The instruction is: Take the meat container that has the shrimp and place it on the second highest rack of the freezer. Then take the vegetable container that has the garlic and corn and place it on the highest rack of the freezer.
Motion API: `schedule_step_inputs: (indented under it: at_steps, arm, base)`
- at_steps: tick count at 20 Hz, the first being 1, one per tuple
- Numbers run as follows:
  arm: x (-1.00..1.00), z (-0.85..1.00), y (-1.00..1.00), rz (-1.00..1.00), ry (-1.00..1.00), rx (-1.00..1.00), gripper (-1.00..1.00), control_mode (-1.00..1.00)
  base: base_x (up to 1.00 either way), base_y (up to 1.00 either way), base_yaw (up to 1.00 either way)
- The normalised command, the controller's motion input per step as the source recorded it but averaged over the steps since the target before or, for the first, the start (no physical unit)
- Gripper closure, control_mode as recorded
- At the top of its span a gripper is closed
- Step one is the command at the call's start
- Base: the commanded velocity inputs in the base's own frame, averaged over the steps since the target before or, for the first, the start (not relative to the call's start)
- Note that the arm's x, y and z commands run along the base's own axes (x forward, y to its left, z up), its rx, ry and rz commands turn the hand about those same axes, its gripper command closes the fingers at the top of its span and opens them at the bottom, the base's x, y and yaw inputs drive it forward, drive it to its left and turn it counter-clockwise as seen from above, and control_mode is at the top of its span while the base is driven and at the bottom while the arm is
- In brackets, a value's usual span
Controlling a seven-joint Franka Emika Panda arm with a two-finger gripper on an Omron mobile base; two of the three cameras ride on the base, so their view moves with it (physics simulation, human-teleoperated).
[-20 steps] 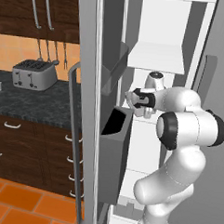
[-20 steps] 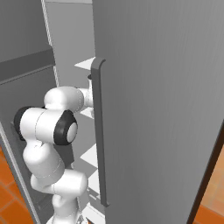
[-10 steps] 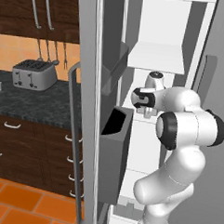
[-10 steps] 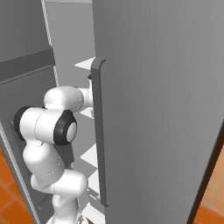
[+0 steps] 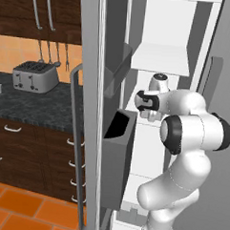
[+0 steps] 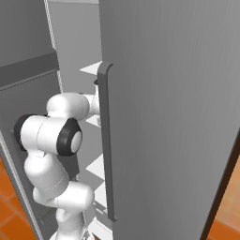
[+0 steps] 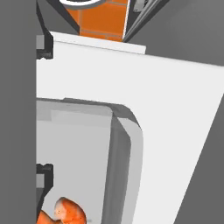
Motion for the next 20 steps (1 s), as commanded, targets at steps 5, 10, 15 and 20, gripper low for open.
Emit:
schedule_step_inputs:
  at_steps: [5, 10, 15, 20]
  arm:
    - [-0.14, 0.21, -0.04, 0.03, 0.04, 0.0, -1.0, -1.0]
    - [-0.21, 0.46, 0.0, 0.0, 0.0, 0.0, -1.0, -1.0]
    - [-0.38, 0.44, 0.0, -0.01, 0.0, 0.0, -1.0, -1.0]
    - [-0.71, 0.3, 0.02, -0.08, 0.0, 0.0, -1.0, -1.0]
  base:
    - [0.0, 0.0, 0.0]
    - [0.0, 0.0, 0.0]
    - [0.0, 0.0, 0.0]
    - [0.0, 0.0, 0.0]
